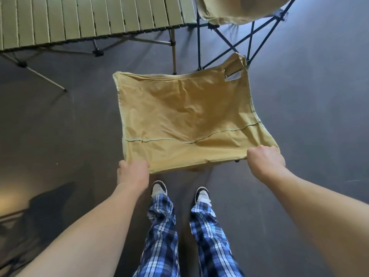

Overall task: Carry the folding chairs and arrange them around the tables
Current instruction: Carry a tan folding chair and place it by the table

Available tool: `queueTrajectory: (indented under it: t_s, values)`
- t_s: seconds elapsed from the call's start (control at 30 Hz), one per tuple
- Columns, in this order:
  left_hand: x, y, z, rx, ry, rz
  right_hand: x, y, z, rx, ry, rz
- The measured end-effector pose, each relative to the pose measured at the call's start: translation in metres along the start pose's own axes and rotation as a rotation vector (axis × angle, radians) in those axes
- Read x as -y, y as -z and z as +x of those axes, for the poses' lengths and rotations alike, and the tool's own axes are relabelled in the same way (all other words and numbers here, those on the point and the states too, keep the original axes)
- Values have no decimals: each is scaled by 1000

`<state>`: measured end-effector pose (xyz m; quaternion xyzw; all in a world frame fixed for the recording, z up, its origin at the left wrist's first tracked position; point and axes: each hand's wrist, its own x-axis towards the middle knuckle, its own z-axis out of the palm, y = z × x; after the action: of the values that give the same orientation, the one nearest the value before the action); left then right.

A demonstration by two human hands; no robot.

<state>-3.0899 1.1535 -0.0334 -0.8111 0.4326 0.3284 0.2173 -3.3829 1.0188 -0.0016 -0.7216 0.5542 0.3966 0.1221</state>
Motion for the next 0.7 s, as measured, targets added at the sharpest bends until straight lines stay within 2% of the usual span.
queueTrajectory:
  t_s: [0.23, 0.7]
  values:
    - [-7, -10, -6, -91, -11, 64, -9, -9, 0, -25, 16, -25]
    - [-14, -7, -12, -67, -3, 17, -18, -14, -7, 26, 17, 55]
